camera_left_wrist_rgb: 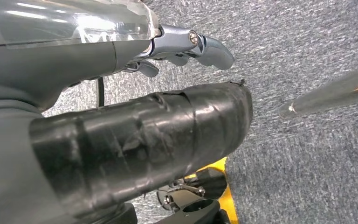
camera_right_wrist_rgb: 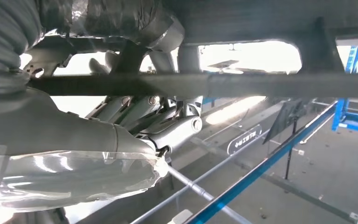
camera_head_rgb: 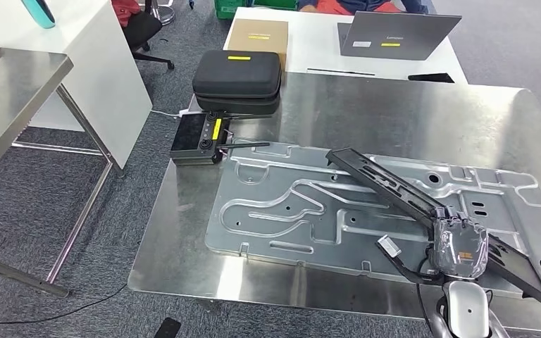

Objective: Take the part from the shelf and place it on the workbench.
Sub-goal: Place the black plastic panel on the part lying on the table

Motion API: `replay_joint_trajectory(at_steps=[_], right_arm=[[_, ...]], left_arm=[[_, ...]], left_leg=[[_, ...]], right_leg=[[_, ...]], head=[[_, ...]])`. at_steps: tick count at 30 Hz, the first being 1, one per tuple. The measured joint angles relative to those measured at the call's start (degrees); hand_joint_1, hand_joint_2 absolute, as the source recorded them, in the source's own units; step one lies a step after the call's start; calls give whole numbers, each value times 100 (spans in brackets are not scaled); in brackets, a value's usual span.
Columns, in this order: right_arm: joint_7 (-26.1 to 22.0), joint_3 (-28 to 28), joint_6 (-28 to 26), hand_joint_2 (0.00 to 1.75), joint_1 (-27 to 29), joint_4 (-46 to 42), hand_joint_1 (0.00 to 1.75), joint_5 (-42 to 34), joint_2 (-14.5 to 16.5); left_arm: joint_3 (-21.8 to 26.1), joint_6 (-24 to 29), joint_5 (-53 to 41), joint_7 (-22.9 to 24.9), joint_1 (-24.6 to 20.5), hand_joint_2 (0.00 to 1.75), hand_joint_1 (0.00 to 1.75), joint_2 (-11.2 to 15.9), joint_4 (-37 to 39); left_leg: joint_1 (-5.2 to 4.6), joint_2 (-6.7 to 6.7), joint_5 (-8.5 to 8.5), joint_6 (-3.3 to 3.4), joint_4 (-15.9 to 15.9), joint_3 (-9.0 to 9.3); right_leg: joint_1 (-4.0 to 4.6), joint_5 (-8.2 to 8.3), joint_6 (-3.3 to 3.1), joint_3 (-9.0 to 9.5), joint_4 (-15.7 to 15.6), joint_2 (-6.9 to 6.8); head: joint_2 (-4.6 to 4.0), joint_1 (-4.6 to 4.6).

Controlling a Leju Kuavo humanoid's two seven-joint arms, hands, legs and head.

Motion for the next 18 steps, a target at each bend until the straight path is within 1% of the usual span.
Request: replay_joint_trajectory(at_steps=[1,2,3,4,6,7,8,10,11,12,13,14,15,16,17,18], right_arm=[[-39,2,0,175,28,-12,0,-6,19],[-84,5,1,175,74,-44,0,-16,40],[-133,8,12,175,132,-96,0,-33,63],[-182,10,37,175,202,-168,0,-54,81],[-276,11,129,175,341,-349,0,-107,98],[-308,11,178,175,392,-436,0,-132,101],[-330,10,214,175,433,-513,0,-151,102],[-343,9,244,87,499,-618,0,-181,105],[-346,9,246,44,530,-650,0,-189,105],[-346,9,245,0,557,-679,0,-194,106],[-346,8,244,0,582,-705,0,-195,106],[-346,4,242,0,603,-738,0,-195,106],[-345,-3,239,0,626,-781,0,-195,106],[-342,-16,238,0,660,-841,0,-191,106],[-336,-36,239,0,704,-919,0,-181,106],[-330,-61,244,0,756,-1014,0,-162,105]], left_arm=[[0,3,9,0,-1,0,0,-1,0],[0,8,16,0,-1,0,0,-1,0],[0,15,19,0,2,0,0,-1,0],[-1,25,11,0,6,0,0,-1,0],[-2,45,-13,-2,19,0,0,0,0],[-3,54,-23,-4,23,0,0,1,0],[-4,58,-28,-8,26,0,0,1,0],[-4,62,-29,-14,36,0,0,2,0],[-4,62,-29,-15,44,0,0,3,0],[-4,62,-27,-15,54,0,0,3,0],[-4,62,-24,-15,62,0,0,5,0],[-4,64,-16,-15,66,0,0,7,0],[-4,67,-4,-15,67,0,0,9,0],[-4,70,8,-15,64,0,0,11,0],[-5,74,22,-16,60,0,0,12,0],[-7,78,32,-17,61,0,0,13,0]], left_leg=[[-7,-3,-23,-25,30,0],[-16,-5,-40,-54,52,-2],[-23,-7,-50,-82,62,-4],[-29,-9,-52,-112,61,0],[-22,-8,-92,-173,87,-4],[-17,-5,-182,-204,197,-46],[-9,-1,-338,-232,431,-145],[13,3,-733,-275,1166,-465],[22,4,-873,-292,1516,-619],[31,4,-915,-303,1711,-700],[39,5,-853,-310,1709,-690],[48,5,-703,-312,1499,-582],[59,6,-496,-312,1128,-395],[64,4,-341,-312,746,-209],[64,1,-239,-296,437,-62],[61,-3,-197,-275,248,21]], right_leg=[[9,123,-16,161,-339,0],[21,173,-39,261,-552,3],[40,162,-66,296,-631,7],[60,163,-95,296,-637,11],[41,184,-167,321,-668,9],[27,200,-210,332,-689,4],[14,214,-246,338,-706,-1],[19,220,-283,324,-706,-7],[22,220,-284,316,-700,-8],[21,219,-283,311,-692,-8],[18,216,-279,308,-681,-5],[11,210,-270,308,-668,1],[5,200,-253,310,-651,6],[9,185,-226,308,-629,11],[19,172,-193,298,-604,14],[33,167,-156,286,-588,15]], head=[[0,-1],[0,-2],[0,-2],[-1,-3],[0,-3],[0,-4],[0,-4],[-1,-4],[-2,-3],[-2,-4],[-1,-4],[-1,-4],[-1,-4],[0,-4],[-1,-3],[-1,-1]])
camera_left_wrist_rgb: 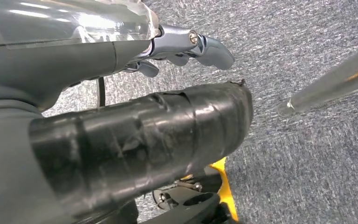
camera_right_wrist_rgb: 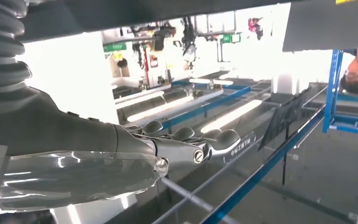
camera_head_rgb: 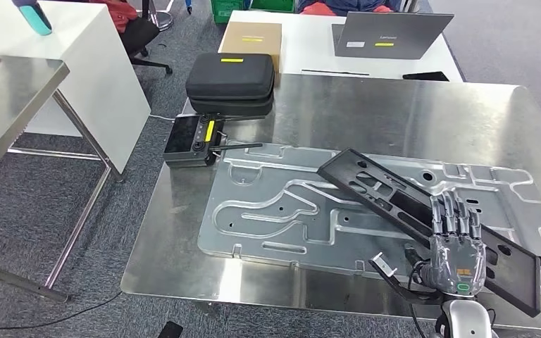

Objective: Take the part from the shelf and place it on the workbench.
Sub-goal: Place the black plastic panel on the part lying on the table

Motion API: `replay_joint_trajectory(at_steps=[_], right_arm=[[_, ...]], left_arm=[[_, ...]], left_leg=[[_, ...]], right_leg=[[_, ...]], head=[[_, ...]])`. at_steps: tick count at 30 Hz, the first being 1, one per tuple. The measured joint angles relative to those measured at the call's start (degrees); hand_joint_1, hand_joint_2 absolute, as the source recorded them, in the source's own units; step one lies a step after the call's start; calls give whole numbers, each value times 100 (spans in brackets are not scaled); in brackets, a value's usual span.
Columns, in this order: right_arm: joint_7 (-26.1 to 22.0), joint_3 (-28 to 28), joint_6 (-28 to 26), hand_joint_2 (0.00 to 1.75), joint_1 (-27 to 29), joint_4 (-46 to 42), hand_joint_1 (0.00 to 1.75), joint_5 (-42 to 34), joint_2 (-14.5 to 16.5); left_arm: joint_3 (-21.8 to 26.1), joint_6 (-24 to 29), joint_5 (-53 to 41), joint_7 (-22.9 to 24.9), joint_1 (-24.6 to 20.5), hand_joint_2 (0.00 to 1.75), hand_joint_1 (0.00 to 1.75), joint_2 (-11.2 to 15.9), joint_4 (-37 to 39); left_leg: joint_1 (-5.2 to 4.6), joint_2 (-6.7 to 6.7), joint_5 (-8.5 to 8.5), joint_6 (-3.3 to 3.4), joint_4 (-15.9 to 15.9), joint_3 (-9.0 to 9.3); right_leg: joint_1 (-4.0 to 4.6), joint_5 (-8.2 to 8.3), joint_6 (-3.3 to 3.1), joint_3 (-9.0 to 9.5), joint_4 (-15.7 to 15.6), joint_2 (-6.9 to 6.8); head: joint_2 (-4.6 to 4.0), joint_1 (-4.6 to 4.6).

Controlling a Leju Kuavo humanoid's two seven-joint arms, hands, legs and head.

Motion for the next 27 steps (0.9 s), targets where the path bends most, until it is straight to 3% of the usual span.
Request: replay_joint_trajectory(at_steps=[3,5,8,9,10,11,13,15,17,20,24,25,26,27], right_arm=[[9,-74,56,0,142,-272,0,67,-4],[-8,-110,119,0,236,-415,0,66,-15],[-70,-132,378,0,472,-716,0,-65,-112],[-84,-132,486,0,577,-838,0,-130,-173],[-91,-132,567,0,673,-954,0,-186,-241],[-92,-132,612,0,748,-1058,0,-225,-305],[-92,-132,639,0,836,-1230,0,-262,-408],[-91,-132,648,0,893,-1358,0,-271,-483],[-90,-133,664,0,934,-1442,0,-273,-527],[-90,-134,693,0,970,-1539,0,-274,-558],[-92,-134,700,0,994,-1599,0,-274,-563],[-92,-134,700,0,1001,-1602,0,-274,-563],[-92,-134,700,0,1005,-1604,0,-274,-563],[-92,-134,700,0,1008,-1605,0,-274,-563]], left_arm=[[-3,4,19,-1,29,0,0,1,0],[-3,5,51,-9,32,0,0,2,0],[-1,19,115,-45,39,0,0,3,0],[1,26,132,-60,49,0,0,5,0],[2,34,144,-73,60,0,0,9,0],[4,40,155,-81,67,0,0,13,0],[7,49,168,-91,69,0,0,17,0],[7,53,170,-100,63,0,0,19,0],[7,55,172,-103,62,0,0,22,0],[7,60,172,-108,61,0,0,30,0],[7,61,173,-114,70,0,0,34,0],[7,61,174,-114,75,0,0,35,0],[7,61,175,-114,78,0,0,37,0],[7,61,176,-114,77,0,0,39,0]], left_leg=[[-16,-1,13,111,-88,14],[-9,6,50,200,-127,22],[-29,9,64,267,-140,10],[-42,8,63,274,-139,8],[-55,7,60,279,-138,10],[-66,6,57,281,-137,18],[-83,7,45,276,-136,42],[-109,7,31,249,-126,48],[-118,8,29,206,-128,42],[-115,12,-115,120,32,-22],[-77,12,-751,26,1333,-611],[-70,12,-751,16,1480,-682],[-66,12,-641,14,1405,-647],[-62,13,-441,20,1102,-502]], right_leg=[[-3,15,102,-9,-13,5],[-23,-136,143,-80,171,4],[-16,-668,161,-540,1182,0],[-12,-753,159,-672,1467,0],[-7,-730,151,-718,1563,0],[-1,-600,134,-652,1431,0],[19,-227,72,-277,679,-1],[53,-41,19,1,89,-1],[84,-37,-2,29,-13,1],[30,6,-83,57,-84,-7],[17,23,-137,49,-96,-22],[17,22,-136,45,-90,-20],[16,20,-134,46,-85,-17],[15,17,-130,54,-81,-12]], head=[[1,2],[2,3],[1,4],[0,3],[1,3],[1,3],[0,3],[1,2],[1,1],[1,-2],[0,-9],[0,-9],[1,-9],[1,-9]])
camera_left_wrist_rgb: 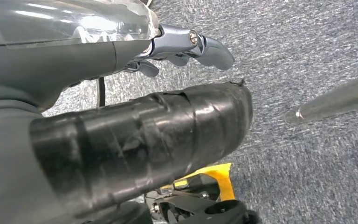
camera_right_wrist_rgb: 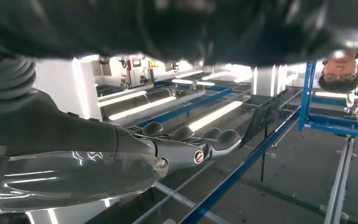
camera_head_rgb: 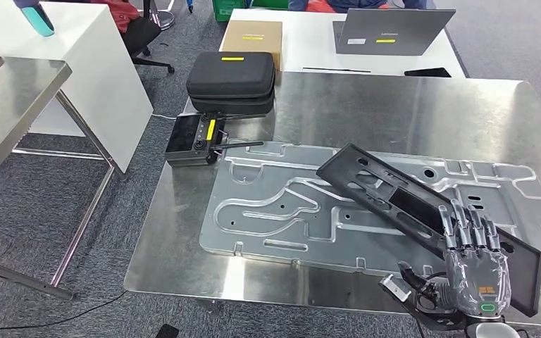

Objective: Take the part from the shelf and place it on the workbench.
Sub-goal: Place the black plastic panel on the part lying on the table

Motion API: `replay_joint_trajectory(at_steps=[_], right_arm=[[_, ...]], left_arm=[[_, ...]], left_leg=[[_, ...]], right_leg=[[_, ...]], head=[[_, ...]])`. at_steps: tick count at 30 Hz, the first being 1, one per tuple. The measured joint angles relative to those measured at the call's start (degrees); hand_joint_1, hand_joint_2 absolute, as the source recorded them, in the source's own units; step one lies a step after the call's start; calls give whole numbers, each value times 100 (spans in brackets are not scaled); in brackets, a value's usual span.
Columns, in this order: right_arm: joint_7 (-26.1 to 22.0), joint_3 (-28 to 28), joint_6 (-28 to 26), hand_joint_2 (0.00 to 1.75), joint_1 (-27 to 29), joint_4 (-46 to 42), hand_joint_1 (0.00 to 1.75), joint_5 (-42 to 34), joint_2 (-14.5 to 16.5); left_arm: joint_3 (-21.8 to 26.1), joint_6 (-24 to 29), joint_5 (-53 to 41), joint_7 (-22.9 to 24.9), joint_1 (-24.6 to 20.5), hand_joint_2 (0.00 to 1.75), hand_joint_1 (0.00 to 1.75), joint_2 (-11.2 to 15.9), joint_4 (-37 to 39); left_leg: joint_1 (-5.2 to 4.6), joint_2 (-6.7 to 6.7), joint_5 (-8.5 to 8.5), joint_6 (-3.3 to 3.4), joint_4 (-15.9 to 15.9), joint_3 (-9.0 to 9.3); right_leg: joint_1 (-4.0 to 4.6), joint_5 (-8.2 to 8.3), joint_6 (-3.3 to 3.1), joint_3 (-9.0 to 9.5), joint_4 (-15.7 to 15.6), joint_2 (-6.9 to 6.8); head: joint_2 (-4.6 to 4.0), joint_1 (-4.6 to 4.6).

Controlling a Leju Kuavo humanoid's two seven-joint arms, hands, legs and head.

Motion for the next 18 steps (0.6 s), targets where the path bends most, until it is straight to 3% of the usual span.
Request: replay_joint_trajectory(at_steps=[2,3,6,8,9,12,13,14,15,16,18], right_arm=[[-3,0,1,0,3,-2,0,0,-1],[-14,1,2,0,5,-7,0,0,-4],[-54,2,-9,0,83,-103,0,-5,-85],[-37,0,-77,0,251,-310,0,-51,-205],[-20,-4,-151,0,350,-447,0,-117,-263],[-213,-12,-607,0,612,-917,0,-768,-305],[-487,-21,-765,0,661,-1085,0,-1140,-228],[-889,-50,-874,0,681,-1243,0,-1547,-85],[-1387,-109,-934,0,674,-1384,0,-1977,131],[-1943,-201,-958,0,653,-1506,0,-2442,407],[-2830,-405,-974,0,579,-1674,0,-3395,956]], left_arm=[[0,2,4,-3,-8,0,0,4,0],[0,5,13,-6,-12,0,0,4,0],[1,11,59,-15,-8,0,0,5,0],[3,11,87,-16,-1,0,0,9,0],[5,15,102,-16,-1,0,0,11,0],[14,66,134,6,20,0,0,16,0],[18,96,139,22,35,0,0,16,0],[21,129,145,38,50,0,0,16,0],[24,157,156,52,60,0,0,15,0],[26,183,169,62,66,0,0,13,0],[35,242,210,81,71,0,0,8,0]], left_leg=[[-5,-1,346,39,-828,390],[-13,-2,430,65,-1107,521],[-34,-8,470,150,-1270,582],[-18,-8,517,227,-1324,591],[-6,-5,539,262,-1352,595],[-11,2,550,296,-1354,578],[-14,6,547,295,-1348,575],[-14,10,543,292,-1342,576],[-11,12,535,283,-1335,582],[-8,11,523,268,-1323,590],[-21,3,500,215,-1293,591]], right_leg=[[11,-13,27,12,14,8],[21,-14,53,9,20,10],[31,3,156,-4,11,12],[11,-93,214,-40,119,12],[4,-234,236,-122,315,12],[-13,-764,277,-590,1339,10],[-15,-803,285,-684,1540,10],[-16,-729,284,-679,1532,9],[-18,-552,277,-557,1288,8],[-23,-345,264,-357,883,6],[-4,-98,221,-33,222,12]], head=[[-1,1],[-1,1],[1,0],[1,3],[1,5],[1,5],[1,5],[1,6],[0,6],[0,7],[0,5]])
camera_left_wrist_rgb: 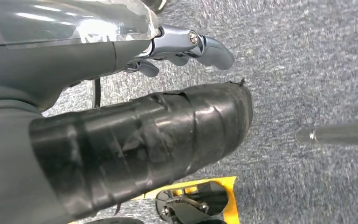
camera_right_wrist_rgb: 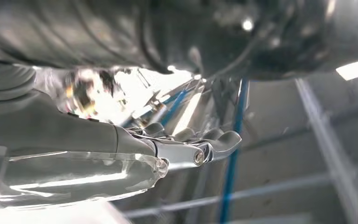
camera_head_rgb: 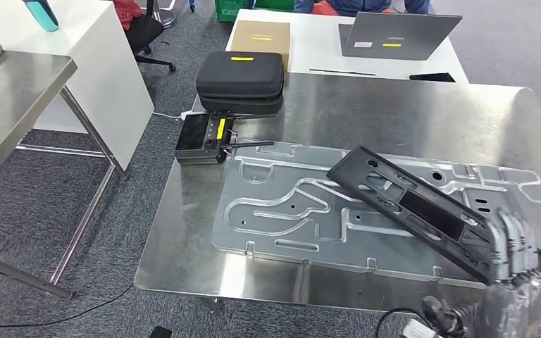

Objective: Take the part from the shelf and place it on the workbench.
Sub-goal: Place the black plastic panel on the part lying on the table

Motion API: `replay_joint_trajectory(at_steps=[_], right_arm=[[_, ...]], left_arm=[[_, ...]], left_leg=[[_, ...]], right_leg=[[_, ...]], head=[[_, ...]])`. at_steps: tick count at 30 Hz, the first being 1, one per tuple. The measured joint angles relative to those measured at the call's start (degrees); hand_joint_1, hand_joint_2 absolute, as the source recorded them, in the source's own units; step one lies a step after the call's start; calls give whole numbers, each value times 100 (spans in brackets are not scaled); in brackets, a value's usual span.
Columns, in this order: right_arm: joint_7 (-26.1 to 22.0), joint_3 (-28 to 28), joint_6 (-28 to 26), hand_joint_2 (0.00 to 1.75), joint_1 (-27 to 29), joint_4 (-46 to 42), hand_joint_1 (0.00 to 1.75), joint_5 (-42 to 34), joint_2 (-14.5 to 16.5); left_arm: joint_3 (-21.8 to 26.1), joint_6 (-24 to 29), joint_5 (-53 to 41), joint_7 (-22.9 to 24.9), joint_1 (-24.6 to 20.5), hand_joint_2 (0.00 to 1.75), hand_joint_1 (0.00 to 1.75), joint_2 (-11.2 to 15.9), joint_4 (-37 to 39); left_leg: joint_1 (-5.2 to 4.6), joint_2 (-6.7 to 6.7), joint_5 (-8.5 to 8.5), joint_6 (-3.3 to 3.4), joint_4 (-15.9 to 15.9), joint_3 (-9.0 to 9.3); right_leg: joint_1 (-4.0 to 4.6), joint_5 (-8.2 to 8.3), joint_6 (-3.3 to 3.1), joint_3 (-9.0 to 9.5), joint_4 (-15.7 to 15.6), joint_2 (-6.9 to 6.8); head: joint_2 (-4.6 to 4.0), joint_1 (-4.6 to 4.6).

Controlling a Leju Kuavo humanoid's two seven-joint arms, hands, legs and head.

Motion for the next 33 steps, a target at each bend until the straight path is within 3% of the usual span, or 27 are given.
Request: replay_joint_trajectory(at_steps=[2,5,7,9,10,12,16,19,21,23,25,27,29,30,31,33], right_arm=[[-491,-119,-21,0,-78,-114,0,-1030,434],[-842,-146,-48,0,-136,-234,0,-2196,919],[-931,-155,-45,0,-157,-294,0,-2436,1146],[-958,-166,-40,0,-169,-321,0,-2539,1308],[-960,-170,-38,0,-170,-321,0,-2579,1364],[-960,-175,-36,0,-172,-318,0,-2620,1424],[-960,-177,-36,0,-173,-317,0,-2633,1438],[-961,-183,-36,0,-178,-315,0,-2668,1472],[-973,-197,-16,0,-196,-297,0,-2734,1558],[-987,-213,27,0,-214,-270,0,-2792,1652],[-995,-230,53,0,-219,-252,0,-2818,1686],[-999,-246,59,0,-224,-231,0,-2845,1696],[-1000,-251,62,0,-227,-202,0,-2860,1709],[-1001,-253,62,0,-227,-188,0,-2862,1716],[-1001,-254,63,0,-227,-176,0,-2863,1720],[-1002,-255,64,0,-231,-165,0,-2863,1722]], left_arm=[[25,83,47,26,7,0,0,-1,0],[74,174,102,62,15,0,0,-1,0],[107,197,115,73,14,0,0,-1,0],[125,206,119,80,20,0,0,-1,0],[128,207,120,84,26,0,0,-1,0],[131,208,122,87,34,0,0,-1,0],[131,208,124,88,35,0,0,-1,0],[133,209,133,88,36,0,0,-1,0],[143,220,141,87,25,0,0,-1,0],[157,230,144,89,22,0,0,-3,0],[166,236,146,90,23,0,0,-6,0],[172,243,148,90,14,0,0,-8,0],[175,245,149,92,21,0,0,-8,0],[177,245,149,93,27,0,0,-8,0],[178,245,149,94,30,0,0,-8,0],[182,246,149,96,27,0,0,-8,0]], left_leg=[[-11,-4,-1,-61,14,-7],[0,-4,-76,-155,90,-39],[10,-1,-407,-204,548,-230],[18,0,-813,-233,1321,-548],[20,0,-922,-242,1613,-659],[21,1,-963,-249,1838,-735],[21,1,-928,-247,1808,-712],[21,1,-789,-238,1598,-587],[1,-2,-463,-184,717,-126],[-11,-2,-180,-97,-47,241],[11,20,-86,-12,-93,211],[23,46,2,52,-112,136],[12,60,58,68,-89,28],[6,66,77,68,-71,-20],[4,69,90,65,-48,-62],[2,68,105,56,9,-127]], right_leg=[[36,20,-49,56,-149,15],[15,72,-155,35,-184,12],[-6,109,-235,10,-209,-5],[6,130,-274,-34,-205,-17],[12,141,-279,-55,-199,-21],[17,153,-279,-78,-189,-23],[18,156,-276,-83,-186,-23],[19,161,-270,-91,-179,-22],[35,192,-213,-106,-155,-19],[51,249,-110,-116,-153,-13],[43,125,-39,-172,-47,-4],[32,-306,3,-374,469,-1],[28,-697,34,-594,1148,-2],[27,-740,41,-608,1307,-3],[28,-674,39,-516,1258,-3],[31,-391,8,-56,582,-3]], head=[[1,-2],[0,-3],[-1,-5],[1,-7],[1,-7],[1,-6],[1,-6],[0,-7],[0,-5],[0,-4],[0,-2],[1,1],[1,2],[1,1],[1,2],[1,2]])
